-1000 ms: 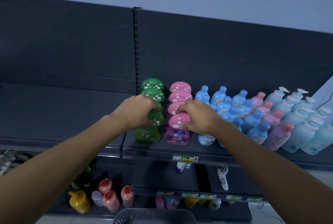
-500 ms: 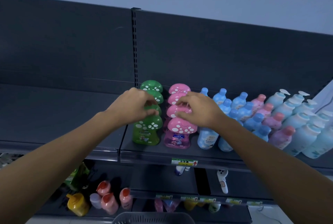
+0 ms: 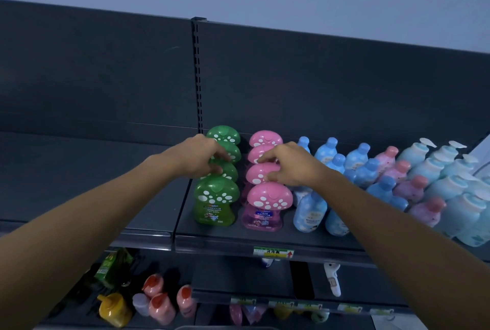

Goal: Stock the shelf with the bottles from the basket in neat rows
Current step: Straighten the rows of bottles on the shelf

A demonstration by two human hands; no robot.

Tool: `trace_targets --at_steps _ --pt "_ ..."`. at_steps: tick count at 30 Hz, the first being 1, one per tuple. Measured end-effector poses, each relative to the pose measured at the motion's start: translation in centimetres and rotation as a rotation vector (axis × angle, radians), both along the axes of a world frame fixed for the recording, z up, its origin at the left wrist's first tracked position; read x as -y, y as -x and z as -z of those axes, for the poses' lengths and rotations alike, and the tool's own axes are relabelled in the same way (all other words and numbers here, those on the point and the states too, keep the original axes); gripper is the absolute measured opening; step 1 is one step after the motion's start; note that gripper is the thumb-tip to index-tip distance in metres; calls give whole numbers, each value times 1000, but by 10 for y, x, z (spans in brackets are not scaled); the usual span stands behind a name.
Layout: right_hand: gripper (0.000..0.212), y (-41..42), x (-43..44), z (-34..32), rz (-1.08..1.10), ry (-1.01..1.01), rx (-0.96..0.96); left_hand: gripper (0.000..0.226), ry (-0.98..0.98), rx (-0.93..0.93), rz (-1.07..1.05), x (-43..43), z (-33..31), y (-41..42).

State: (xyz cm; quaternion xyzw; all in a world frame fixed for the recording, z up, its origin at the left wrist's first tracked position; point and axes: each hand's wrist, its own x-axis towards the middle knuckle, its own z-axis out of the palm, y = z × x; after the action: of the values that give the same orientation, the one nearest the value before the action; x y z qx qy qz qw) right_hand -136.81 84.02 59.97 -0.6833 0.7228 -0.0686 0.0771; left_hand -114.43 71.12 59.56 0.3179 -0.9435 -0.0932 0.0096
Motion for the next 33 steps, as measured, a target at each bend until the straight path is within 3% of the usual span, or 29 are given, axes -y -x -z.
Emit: trace_targets --at_steps 21,27,33 --pt "48 5 5 -3 -8 -54 -10 46 -8 -50 -32 0 1 8" --pt "31 10 22 -14 96 209 91 27 91 -231 -122 21 -9 18" --pt "43 22 44 0 89 88 30 40 34 -52 -85 36 -2 34"
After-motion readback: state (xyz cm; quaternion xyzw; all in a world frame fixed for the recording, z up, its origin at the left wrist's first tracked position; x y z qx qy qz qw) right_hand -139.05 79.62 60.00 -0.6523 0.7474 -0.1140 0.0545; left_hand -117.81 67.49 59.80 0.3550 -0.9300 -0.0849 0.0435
